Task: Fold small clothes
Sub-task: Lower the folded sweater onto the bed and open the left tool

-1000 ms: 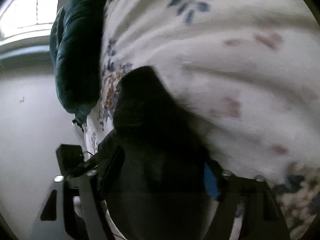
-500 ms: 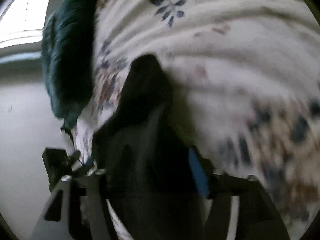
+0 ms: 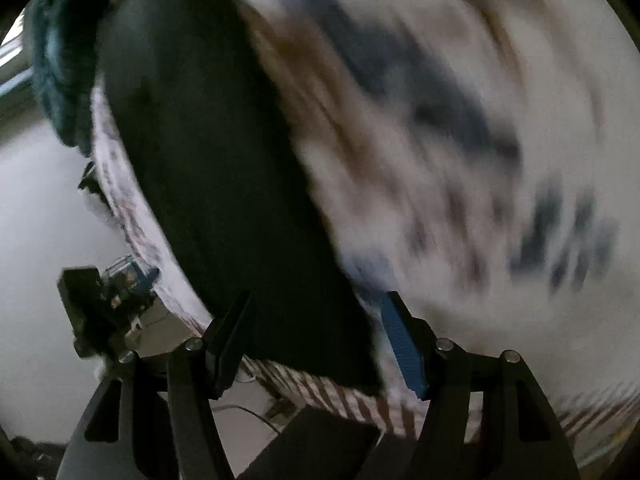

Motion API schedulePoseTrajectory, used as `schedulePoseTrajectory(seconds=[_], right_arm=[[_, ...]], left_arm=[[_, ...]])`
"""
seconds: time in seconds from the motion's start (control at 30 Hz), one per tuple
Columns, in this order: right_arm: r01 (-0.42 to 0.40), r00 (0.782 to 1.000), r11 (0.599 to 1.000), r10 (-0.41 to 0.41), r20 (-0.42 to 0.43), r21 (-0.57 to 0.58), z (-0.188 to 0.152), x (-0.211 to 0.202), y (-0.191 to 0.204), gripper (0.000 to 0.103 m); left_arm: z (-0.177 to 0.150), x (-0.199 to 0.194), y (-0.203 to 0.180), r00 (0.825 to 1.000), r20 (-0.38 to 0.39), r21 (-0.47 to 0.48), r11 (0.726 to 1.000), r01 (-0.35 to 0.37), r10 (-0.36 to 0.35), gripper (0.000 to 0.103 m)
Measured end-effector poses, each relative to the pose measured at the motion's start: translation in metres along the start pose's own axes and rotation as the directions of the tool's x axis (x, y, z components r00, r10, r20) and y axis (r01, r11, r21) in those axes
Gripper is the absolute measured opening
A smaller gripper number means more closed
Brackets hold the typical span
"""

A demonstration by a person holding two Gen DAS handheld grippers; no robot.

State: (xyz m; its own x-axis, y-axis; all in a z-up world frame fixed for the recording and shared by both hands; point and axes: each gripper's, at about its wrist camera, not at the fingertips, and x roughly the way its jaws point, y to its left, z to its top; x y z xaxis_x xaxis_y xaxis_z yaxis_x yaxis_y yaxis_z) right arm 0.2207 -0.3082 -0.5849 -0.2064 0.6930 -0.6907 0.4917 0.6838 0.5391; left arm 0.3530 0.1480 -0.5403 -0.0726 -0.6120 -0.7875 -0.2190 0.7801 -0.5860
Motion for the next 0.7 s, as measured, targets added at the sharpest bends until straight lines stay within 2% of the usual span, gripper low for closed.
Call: schedulePoseTrajectory(seconds=[0.07, 0.17, 0.23, 0.3, 0.33, 0.37, 0.4, 0.43, 0.47, 0.53, 0.57, 0.63, 0.7], right_arm=[[0.002, 1.0, 1.0, -0.002, -0.016, 0.019, -0.024, 0.024, -0.019, 0.067], [-0.02, 0.999, 1.0, 0.021, -0.025, 0.016, -0.049, 0.054, -0.04, 0.067], [-0.044, 0.999, 0.999, 0.044, -0.015, -0.003, -0.057, 0.067, -0.044, 0.067], [-0.084, 0.996, 0.996, 0.084, 0.006, -0.019, -0.063, 0.075, -0.044, 0.076], [-0.103, 0.995, 0.995, 0.103, 0.012, -0.02, -0.064, 0.077, -0.042, 0.076], [-0.112, 0.994, 0.993, 0.112, 0.016, -0.02, -0.063, 0.081, -0.037, 0.077], [-0.113, 0.993, 0.993, 0.113, 0.014, -0.035, -0.063, 0.086, -0.027, 0.077], [-0.122, 0.992, 0.991, 0.123, 0.006, -0.06, -0.064, 0.091, -0.017, 0.076], [-0.128, 0.992, 0.988, 0.128, -0.009, -0.083, -0.067, 0.096, -0.01, 0.068], [-0.112, 0.994, 0.988, 0.11, -0.025, -0.103, -0.073, 0.108, 0.004, 0.036], [-0.092, 0.996, 0.99, 0.091, -0.019, -0.105, -0.078, 0.112, 0.01, 0.013], [-0.098, 0.995, 0.992, 0.099, 0.013, -0.084, -0.085, 0.112, 0.015, 0.013], [-0.138, 0.989, 0.988, 0.142, 0.048, -0.069, -0.097, 0.101, 0.023, 0.012]], left_arm=[[-0.029, 0.019, 0.025, 0.999, -0.035, -0.045, 0.999, -0.025, 0.023, 0.073], [-0.052, 0.045, 0.04, 0.997, -0.074, -0.043, 0.999, -0.027, 0.024, 0.073], [-0.062, 0.061, 0.04, 0.994, -0.105, -0.018, 0.999, -0.034, 0.032, 0.074], [-0.062, 0.07, 0.027, 0.995, -0.086, 0.02, 0.999, -0.044, 0.046, 0.074], [-0.063, 0.07, 0.019, 0.997, -0.065, 0.041, 0.998, -0.046, 0.049, 0.074], [-0.065, 0.07, 0.014, 0.998, -0.05, 0.052, 0.998, -0.033, 0.036, 0.069], [-0.067, 0.069, 0.01, 0.999, -0.034, 0.061, 0.998, -0.015, 0.017, 0.056], [-0.068, 0.07, 0.007, 0.999, -0.034, 0.067, 0.998, -0.004, 0.006, 0.009], [-0.069, 0.071, 0.005, 0.999, -0.038, 0.065, 0.998, 0.007, -0.004, 0.009], [-0.068, 0.068, 0.0, 1.0, -0.019, 0.055, 0.998, 0.018, -0.017, 0.009], [-0.068, 0.067, -0.003, 0.999, -0.019, 0.042, 0.999, 0.034, -0.033, 0.009], [-0.072, 0.057, -0.001, 0.998, -0.01, 0.02, 0.998, 0.058, -0.058, 0.009], [-0.073, 0.044, -0.01, 0.996, 0.0, 0.008, 0.996, 0.084, -0.084, 0.009]])
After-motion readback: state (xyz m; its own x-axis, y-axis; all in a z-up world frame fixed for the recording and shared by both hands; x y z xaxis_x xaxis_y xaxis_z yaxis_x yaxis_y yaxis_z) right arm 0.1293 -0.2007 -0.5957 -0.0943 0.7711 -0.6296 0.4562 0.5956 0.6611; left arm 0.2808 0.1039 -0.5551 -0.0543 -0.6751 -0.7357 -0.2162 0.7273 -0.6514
